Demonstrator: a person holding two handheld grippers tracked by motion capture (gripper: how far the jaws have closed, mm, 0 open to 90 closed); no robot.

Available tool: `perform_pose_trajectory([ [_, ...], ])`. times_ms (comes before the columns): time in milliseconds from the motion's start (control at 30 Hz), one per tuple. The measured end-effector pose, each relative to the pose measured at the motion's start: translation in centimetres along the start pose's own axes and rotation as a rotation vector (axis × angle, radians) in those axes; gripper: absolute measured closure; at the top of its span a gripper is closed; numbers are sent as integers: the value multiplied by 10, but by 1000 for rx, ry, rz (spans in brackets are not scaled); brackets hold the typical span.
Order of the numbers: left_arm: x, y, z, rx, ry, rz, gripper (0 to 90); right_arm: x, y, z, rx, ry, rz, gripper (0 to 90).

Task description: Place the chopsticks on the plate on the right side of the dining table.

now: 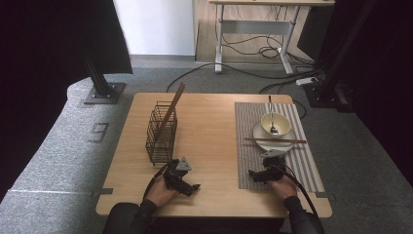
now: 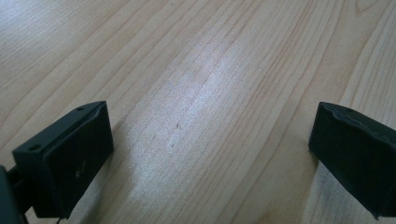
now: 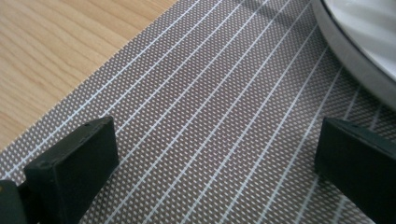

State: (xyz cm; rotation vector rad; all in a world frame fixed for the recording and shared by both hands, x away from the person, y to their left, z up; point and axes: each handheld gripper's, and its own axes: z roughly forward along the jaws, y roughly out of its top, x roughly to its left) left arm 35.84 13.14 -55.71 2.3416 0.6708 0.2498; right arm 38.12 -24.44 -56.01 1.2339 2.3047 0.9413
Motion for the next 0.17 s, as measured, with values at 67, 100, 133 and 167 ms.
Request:
perform_pose_trajectory([
  [67, 0, 0, 0, 0, 0, 1, 0, -1, -2, 1, -22, -1, 3, 0],
  [100, 0, 0, 0, 0, 0, 0, 0, -1, -3, 1, -27, 0, 0, 0],
  [133, 0, 0, 0, 0, 0, 0, 0, -1, -3, 0, -27, 0, 1, 0],
  [167, 0, 0, 0, 0, 0, 0, 0, -1, -3, 0, -27, 0, 1, 0],
])
